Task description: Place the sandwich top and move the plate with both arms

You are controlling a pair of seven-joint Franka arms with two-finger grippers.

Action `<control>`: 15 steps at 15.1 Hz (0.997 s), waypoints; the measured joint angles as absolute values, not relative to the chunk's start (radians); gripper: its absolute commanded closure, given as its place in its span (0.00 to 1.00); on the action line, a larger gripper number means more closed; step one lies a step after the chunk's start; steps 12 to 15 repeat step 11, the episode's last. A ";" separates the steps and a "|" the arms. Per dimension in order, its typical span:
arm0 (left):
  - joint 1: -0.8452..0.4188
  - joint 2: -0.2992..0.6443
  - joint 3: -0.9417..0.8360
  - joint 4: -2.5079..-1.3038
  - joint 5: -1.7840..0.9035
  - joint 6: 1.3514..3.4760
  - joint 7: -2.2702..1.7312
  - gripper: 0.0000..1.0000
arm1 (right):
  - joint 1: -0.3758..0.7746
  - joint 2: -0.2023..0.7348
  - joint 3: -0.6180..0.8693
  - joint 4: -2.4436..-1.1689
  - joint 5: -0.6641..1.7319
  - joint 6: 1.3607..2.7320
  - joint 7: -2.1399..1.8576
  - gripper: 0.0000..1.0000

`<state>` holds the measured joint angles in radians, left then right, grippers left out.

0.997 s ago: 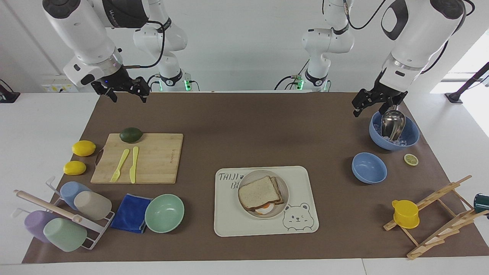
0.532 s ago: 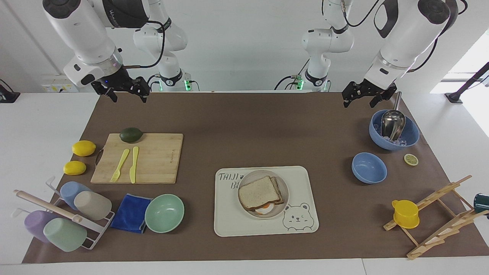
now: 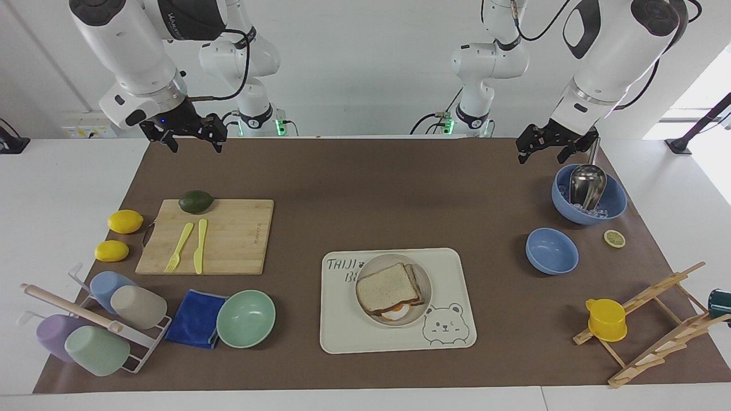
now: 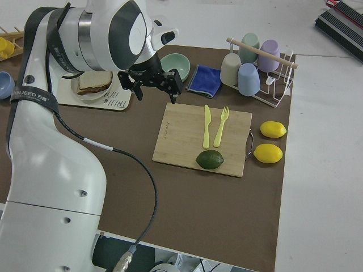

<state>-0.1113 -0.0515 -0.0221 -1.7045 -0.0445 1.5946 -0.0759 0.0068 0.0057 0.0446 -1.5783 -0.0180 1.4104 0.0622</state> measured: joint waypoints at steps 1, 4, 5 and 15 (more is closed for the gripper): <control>-0.111 -0.051 -0.024 -1.704 -0.045 1.595 -0.076 0.00 | 0.007 0.005 0.045 -1.578 -0.018 1.410 0.062 0.00; -0.111 -0.051 -0.026 -1.700 -0.044 1.598 -0.073 0.00 | 0.007 0.003 0.045 -1.577 -0.018 1.410 0.062 0.00; -0.111 -0.051 -0.027 -1.698 -0.044 1.598 -0.073 0.00 | 0.007 0.003 0.045 -1.577 -0.018 1.410 0.062 0.00; -0.109 -0.052 -0.026 -1.693 -0.044 1.599 -0.071 0.00 | 0.007 0.000 0.045 -1.577 -0.018 1.410 0.062 0.00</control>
